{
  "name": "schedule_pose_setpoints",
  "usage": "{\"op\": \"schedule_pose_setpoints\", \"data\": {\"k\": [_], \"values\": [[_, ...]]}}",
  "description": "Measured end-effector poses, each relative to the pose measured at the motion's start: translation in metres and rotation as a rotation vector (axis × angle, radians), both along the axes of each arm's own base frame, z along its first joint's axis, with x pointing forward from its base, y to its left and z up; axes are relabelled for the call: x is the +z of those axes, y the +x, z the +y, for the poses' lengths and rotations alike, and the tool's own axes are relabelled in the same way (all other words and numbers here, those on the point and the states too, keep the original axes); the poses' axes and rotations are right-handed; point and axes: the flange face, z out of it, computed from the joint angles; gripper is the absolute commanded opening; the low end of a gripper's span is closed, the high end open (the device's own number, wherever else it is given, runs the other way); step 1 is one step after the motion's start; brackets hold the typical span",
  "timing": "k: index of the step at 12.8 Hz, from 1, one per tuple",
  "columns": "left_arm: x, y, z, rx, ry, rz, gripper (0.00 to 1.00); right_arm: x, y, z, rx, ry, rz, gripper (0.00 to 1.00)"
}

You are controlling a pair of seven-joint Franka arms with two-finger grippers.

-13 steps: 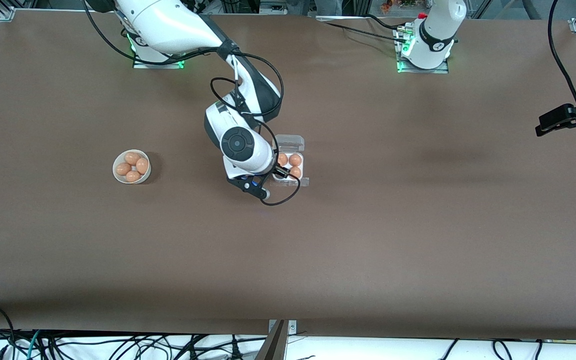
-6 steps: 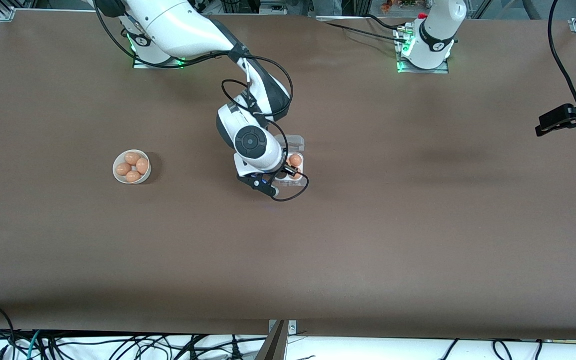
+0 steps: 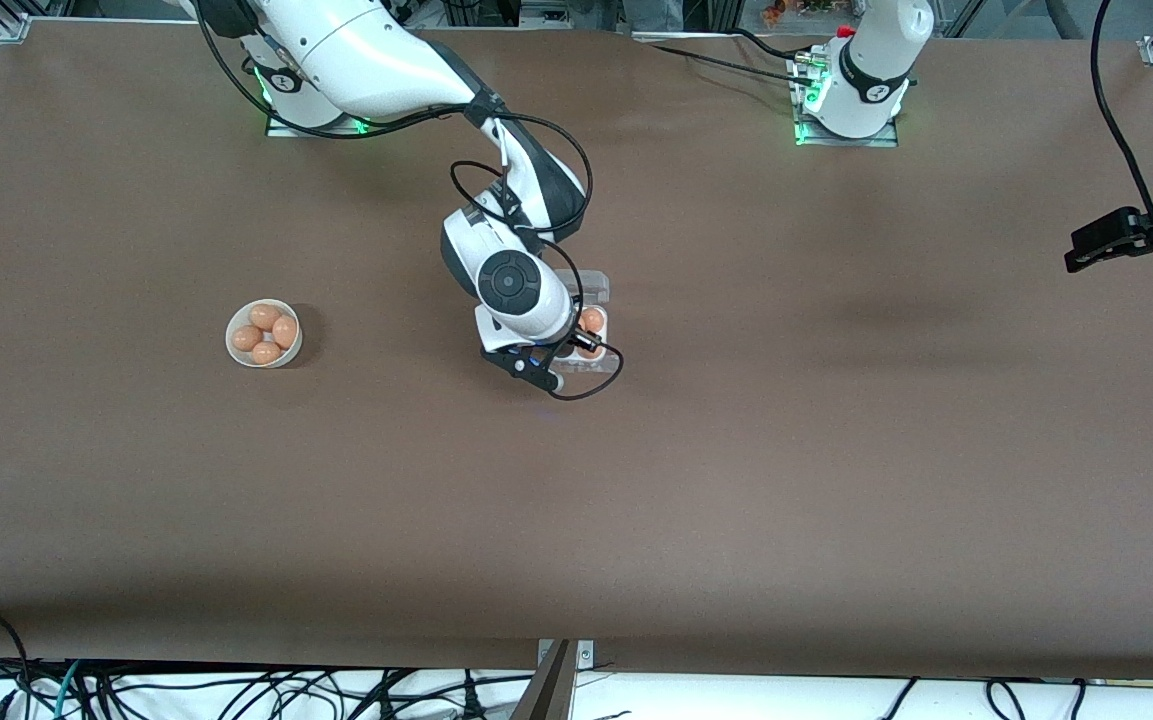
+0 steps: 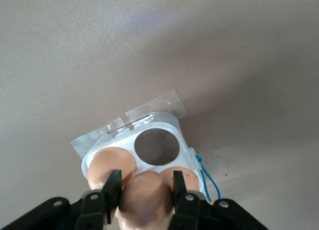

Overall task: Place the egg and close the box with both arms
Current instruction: 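Lower the egg into the empty carton cup and open the right gripper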

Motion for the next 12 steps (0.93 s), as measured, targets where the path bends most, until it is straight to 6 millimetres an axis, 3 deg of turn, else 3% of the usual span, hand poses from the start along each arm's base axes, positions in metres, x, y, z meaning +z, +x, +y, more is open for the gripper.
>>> {"op": "schedule_pose_setpoints", "data": {"k": [4, 5, 6, 7, 8, 12], "values": [[0.000, 0.000, -0.001, -0.001, 0.000, 0.000, 1.00, 0.000, 0.003, 0.000, -0.005, 0.007, -0.014, 0.33], [0.000, 0.000, -0.002, -0.004, 0.000, 0.000, 1.00, -0.001, 0.003, -0.001, -0.005, 0.006, -0.014, 0.39], [0.000, 0.000, -0.004, -0.008, -0.001, 0.000, 1.00, -0.001, 0.003, -0.001, -0.006, 0.006, -0.015, 0.73], [0.000, 0.000, -0.009, -0.015, -0.001, 0.000, 1.00, -0.002, 0.004, -0.002, -0.007, 0.005, -0.016, 0.90], [0.000, 0.001, -0.013, -0.023, -0.002, 0.000, 1.00, -0.003, 0.005, -0.003, -0.010, 0.004, -0.018, 1.00], [-0.001, 0.001, -0.020, -0.035, -0.003, 0.002, 1.00, -0.013, 0.008, -0.005, -0.019, 0.006, -0.031, 1.00]]}}
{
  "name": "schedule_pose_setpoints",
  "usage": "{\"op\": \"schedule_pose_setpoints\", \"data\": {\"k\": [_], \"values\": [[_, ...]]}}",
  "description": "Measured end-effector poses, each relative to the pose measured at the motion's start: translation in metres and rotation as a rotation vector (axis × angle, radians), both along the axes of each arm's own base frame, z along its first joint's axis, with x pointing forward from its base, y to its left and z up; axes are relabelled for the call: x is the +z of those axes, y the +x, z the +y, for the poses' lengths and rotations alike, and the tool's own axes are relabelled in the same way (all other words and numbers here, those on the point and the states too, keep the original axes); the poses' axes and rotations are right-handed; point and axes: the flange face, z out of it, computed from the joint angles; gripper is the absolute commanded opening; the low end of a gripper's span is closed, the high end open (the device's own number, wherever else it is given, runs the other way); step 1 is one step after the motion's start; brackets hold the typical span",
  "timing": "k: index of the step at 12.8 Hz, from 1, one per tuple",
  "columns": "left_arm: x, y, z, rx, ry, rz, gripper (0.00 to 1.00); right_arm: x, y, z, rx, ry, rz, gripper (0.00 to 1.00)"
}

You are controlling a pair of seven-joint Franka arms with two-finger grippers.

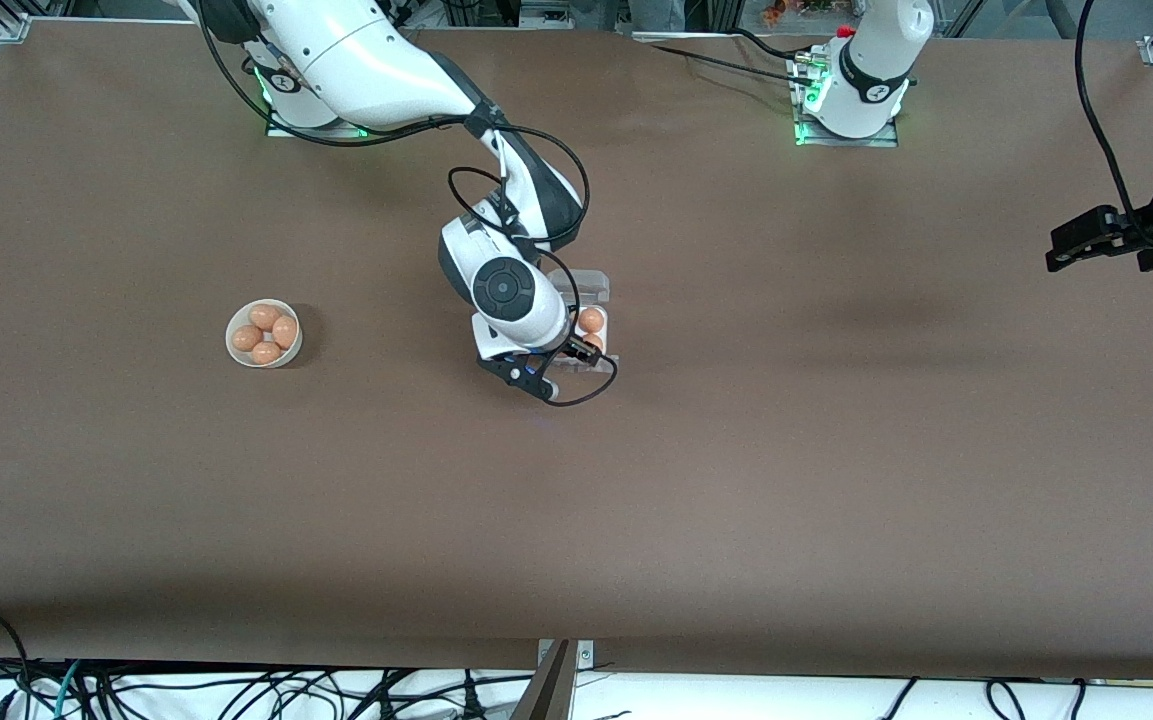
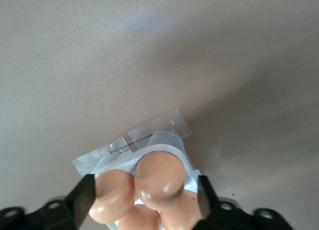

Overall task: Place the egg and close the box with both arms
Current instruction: 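Lower the egg into the empty carton cup and open the right gripper, then withdraw the right gripper while the left gripper reaches toward the carton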

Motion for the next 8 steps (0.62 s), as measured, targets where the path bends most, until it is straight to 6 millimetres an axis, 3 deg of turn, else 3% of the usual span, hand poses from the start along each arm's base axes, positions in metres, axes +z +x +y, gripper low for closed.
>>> {"op": "schedule_pose_setpoints", "data": {"k": [3, 6, 7, 8], "values": [[-0.008, 0.004, -0.013, -0.021, -0.003, 0.014, 1.00, 0.006, 0.004, 0.001, -0.002, 0.010, -0.015, 1.00], [-0.021, 0.008, -0.051, -0.035, -0.020, 0.038, 0.99, 0.022, 0.021, -0.004, 0.014, 0.016, -0.061, 1.00], [-0.027, 0.010, -0.067, -0.041, -0.042, 0.051, 0.93, 0.025, 0.026, -0.007, 0.035, 0.013, -0.079, 1.00], [-0.035, 0.010, -0.086, -0.053, -0.068, 0.069, 0.80, 0.027, 0.030, -0.011, 0.063, 0.006, -0.097, 1.00]]}}
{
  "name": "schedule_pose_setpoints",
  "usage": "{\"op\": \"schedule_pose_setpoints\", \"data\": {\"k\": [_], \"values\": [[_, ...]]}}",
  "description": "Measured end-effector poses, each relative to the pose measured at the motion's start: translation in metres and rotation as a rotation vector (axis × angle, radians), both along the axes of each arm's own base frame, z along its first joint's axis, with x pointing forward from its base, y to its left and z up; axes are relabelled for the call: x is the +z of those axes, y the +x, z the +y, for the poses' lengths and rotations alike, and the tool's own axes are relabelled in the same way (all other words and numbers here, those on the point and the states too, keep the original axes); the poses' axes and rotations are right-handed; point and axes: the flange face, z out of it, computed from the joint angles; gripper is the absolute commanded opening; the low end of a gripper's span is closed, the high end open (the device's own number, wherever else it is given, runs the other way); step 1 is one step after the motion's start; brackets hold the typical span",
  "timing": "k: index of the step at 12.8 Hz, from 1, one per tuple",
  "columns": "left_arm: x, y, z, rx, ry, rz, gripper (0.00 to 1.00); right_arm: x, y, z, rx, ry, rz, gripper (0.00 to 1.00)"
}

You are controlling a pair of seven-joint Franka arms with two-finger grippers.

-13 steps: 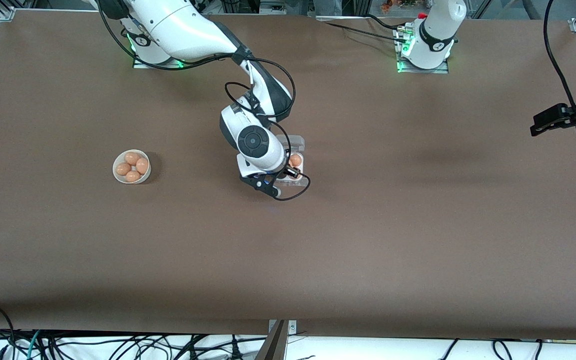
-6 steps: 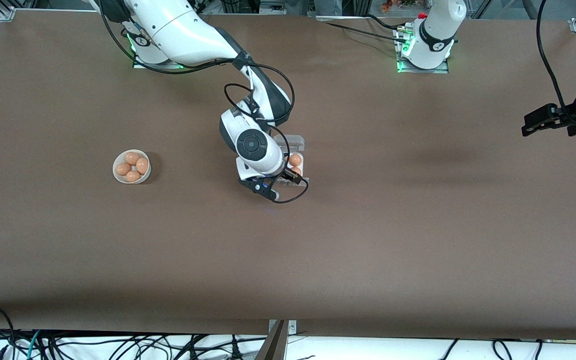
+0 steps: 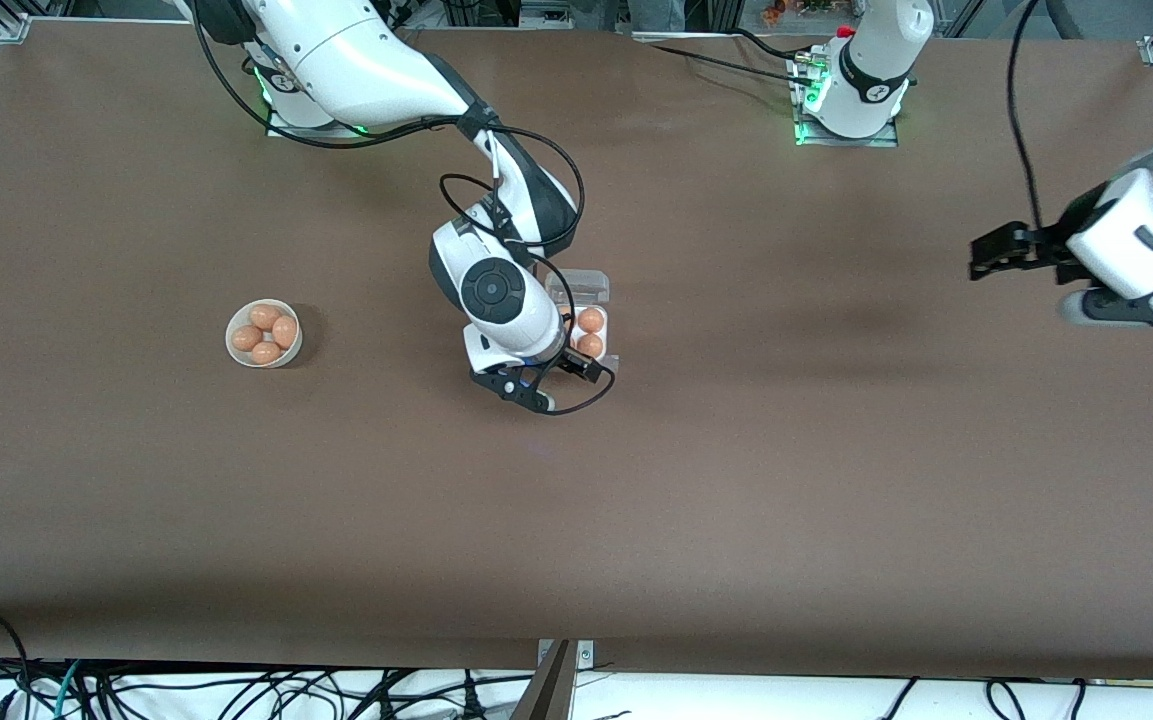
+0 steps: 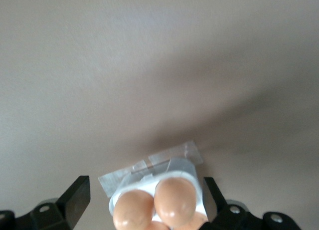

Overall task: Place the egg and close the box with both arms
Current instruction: 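Withdraw the right gripper while the left gripper reaches toward the carton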

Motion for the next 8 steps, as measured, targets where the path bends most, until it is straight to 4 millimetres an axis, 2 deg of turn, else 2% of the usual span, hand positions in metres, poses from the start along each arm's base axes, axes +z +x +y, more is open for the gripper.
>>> {"op": "schedule_pose_setpoints", "data": {"k": [2, 3, 6, 8], "values": [[-0.011, -0.001, -0.034, -0.021, -0.069, 0.037, 0.36, 0.004, 0.013, -0.014, 0.057, -0.021, -0.037, 1.00], [-0.014, -0.003, -0.042, -0.023, -0.106, 0.060, 0.26, 0.007, 0.020, -0.023, 0.075, -0.030, -0.052, 1.00], [-0.026, -0.006, -0.057, 0.054, -0.193, 0.151, 0.21, 0.029, 0.042, -0.061, 0.159, -0.080, -0.062, 1.00], [-0.051, -0.003, -0.088, 0.114, -0.243, 0.237, 0.09, 0.052, 0.053, -0.087, 0.205, -0.111, -0.057, 1.00]]}}
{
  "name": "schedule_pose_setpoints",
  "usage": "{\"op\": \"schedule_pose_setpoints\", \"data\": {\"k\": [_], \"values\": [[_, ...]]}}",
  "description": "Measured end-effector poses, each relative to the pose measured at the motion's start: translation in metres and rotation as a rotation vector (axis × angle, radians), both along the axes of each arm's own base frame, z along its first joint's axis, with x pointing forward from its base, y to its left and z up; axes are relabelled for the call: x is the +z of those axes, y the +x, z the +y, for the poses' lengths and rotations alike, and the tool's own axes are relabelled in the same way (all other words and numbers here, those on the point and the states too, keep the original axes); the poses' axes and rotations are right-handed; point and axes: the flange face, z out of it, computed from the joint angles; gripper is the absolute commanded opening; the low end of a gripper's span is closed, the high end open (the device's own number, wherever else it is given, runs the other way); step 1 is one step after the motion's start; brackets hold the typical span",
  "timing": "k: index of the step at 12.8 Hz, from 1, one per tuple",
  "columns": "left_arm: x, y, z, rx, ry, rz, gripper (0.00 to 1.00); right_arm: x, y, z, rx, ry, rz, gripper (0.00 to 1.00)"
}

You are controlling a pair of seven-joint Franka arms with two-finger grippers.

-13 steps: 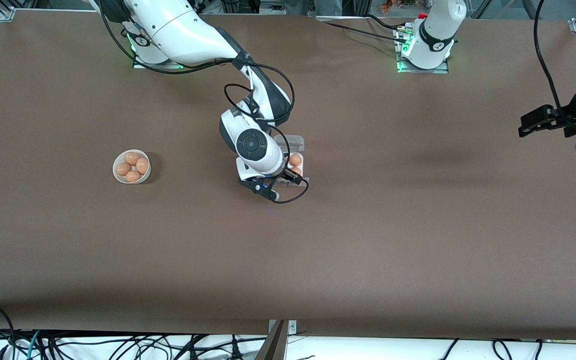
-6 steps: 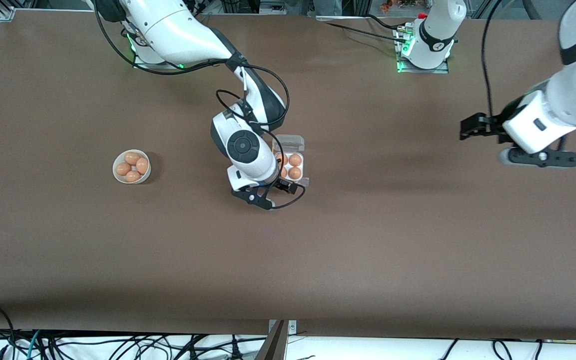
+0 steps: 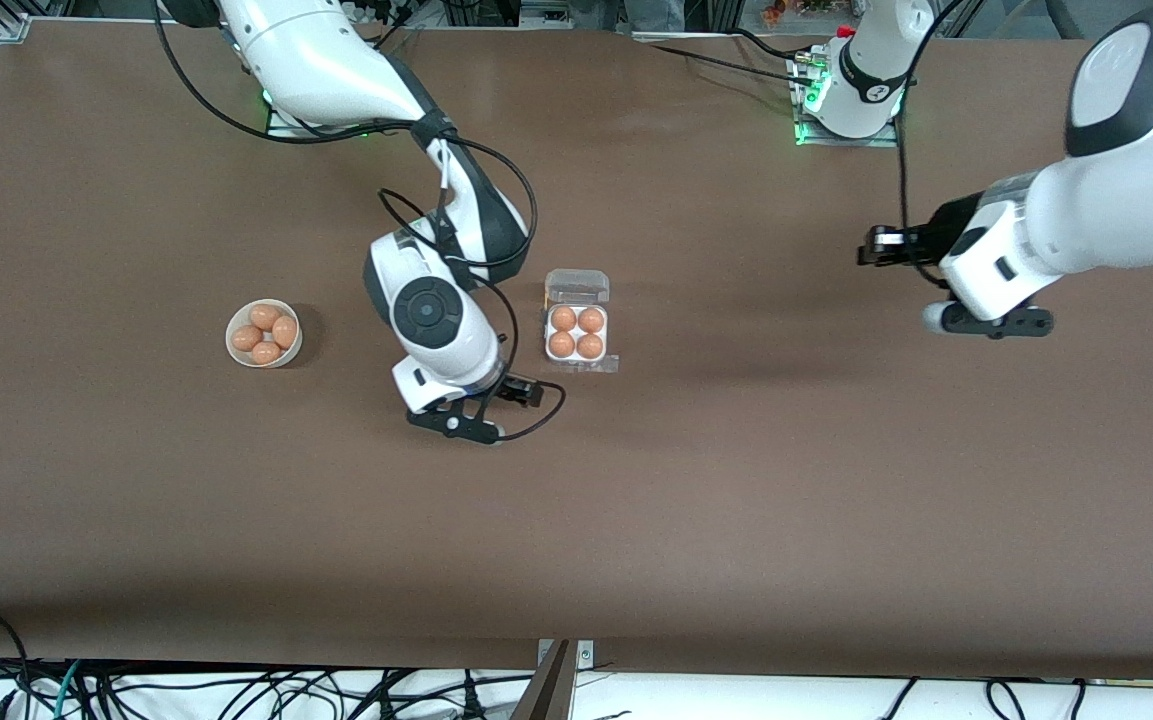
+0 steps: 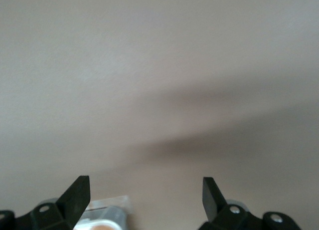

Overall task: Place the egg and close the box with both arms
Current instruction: 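Withdraw the right gripper while the left gripper reaches toward the carton, then fold the carton lid over the eggs with the left gripper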

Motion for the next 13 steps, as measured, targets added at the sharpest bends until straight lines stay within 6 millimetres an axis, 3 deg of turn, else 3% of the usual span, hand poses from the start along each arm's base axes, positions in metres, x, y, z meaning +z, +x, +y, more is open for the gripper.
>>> {"op": "schedule_pose_setpoints", "data": {"k": [2, 6, 9, 11, 13], "values": [[-0.031, 0.001, -0.034, 0.007, -0.038, 0.085, 0.08, 0.022, 0.009, -0.027, 0.029, -0.026, 0.016, 1.00], [-0.080, 0.004, -0.072, 0.007, -0.135, 0.212, 0.04, 0.063, 0.027, -0.099, 0.131, -0.027, 0.069, 1.00], [-0.123, -0.001, -0.118, -0.012, -0.146, 0.265, 0.04, 0.098, 0.036, -0.175, 0.137, 0.014, 0.062, 1.00], [-0.148, -0.010, -0.148, -0.021, -0.135, 0.302, 0.04, 0.137, 0.032, -0.233, 0.175, 0.013, 0.027, 1.00], [-0.165, -0.025, -0.177, -0.042, -0.112, 0.341, 0.04, 0.183, 0.019, -0.268, 0.236, -0.022, -0.030, 1.00]]}}
